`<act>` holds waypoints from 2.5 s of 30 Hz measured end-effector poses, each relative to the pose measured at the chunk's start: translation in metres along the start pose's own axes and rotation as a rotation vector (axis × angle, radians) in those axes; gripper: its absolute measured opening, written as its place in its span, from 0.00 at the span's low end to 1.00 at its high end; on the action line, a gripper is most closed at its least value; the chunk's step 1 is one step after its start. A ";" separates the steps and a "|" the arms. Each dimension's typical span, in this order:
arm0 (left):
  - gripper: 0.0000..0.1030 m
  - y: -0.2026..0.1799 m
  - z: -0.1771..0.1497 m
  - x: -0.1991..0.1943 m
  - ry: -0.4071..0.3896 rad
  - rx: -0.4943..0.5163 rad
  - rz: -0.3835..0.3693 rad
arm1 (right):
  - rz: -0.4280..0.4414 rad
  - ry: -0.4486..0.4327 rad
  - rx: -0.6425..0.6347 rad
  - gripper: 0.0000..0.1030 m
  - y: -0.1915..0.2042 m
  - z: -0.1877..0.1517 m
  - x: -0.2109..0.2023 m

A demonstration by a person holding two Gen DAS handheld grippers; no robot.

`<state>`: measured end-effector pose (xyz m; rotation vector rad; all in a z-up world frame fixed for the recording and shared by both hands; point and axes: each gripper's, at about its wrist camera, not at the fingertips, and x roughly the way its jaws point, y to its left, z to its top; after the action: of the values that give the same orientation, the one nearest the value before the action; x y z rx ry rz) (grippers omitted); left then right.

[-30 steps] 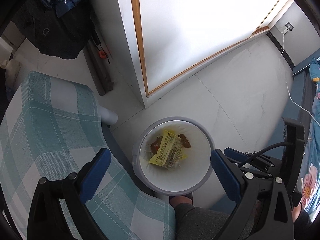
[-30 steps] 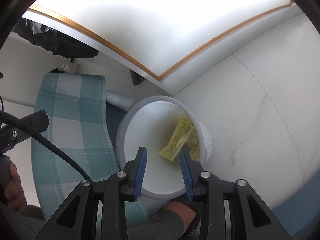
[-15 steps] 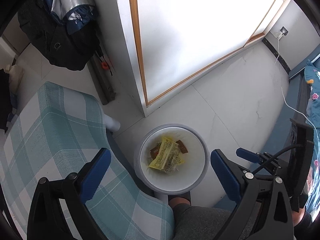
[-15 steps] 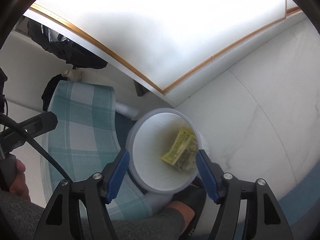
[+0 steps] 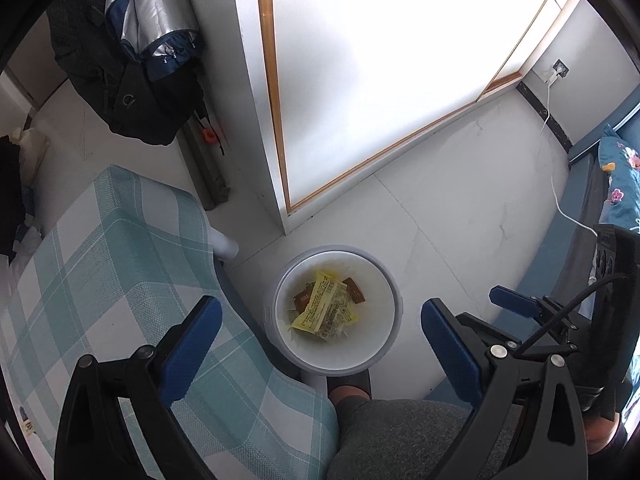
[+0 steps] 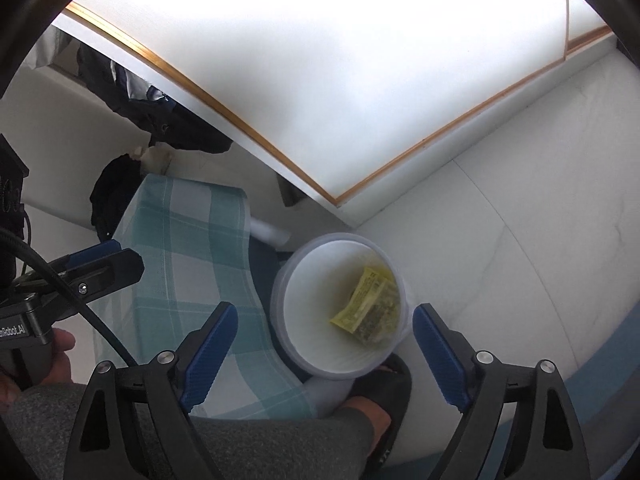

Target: Collect trash

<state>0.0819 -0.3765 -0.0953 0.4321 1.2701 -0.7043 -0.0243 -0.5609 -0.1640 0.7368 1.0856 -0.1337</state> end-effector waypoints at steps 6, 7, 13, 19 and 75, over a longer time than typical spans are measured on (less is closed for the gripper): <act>0.95 0.005 -0.002 -0.008 0.009 -0.025 -0.016 | -0.010 0.000 -0.018 0.92 0.011 0.000 -0.013; 0.95 0.005 -0.002 -0.008 0.010 -0.027 -0.019 | -0.011 0.002 -0.023 0.92 0.013 0.000 -0.014; 0.95 0.002 -0.005 -0.007 0.005 -0.019 -0.021 | -0.018 -0.017 -0.028 0.92 0.017 0.005 -0.020; 0.95 0.007 -0.004 -0.009 -0.006 -0.042 -0.023 | -0.032 -0.016 -0.017 0.92 0.012 0.005 -0.018; 0.95 0.007 -0.009 -0.014 -0.022 -0.062 -0.020 | -0.057 -0.016 -0.001 0.92 0.003 -0.002 -0.019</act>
<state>0.0784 -0.3617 -0.0852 0.3606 1.2732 -0.6827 -0.0334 -0.5620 -0.1472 0.7033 1.0920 -0.1878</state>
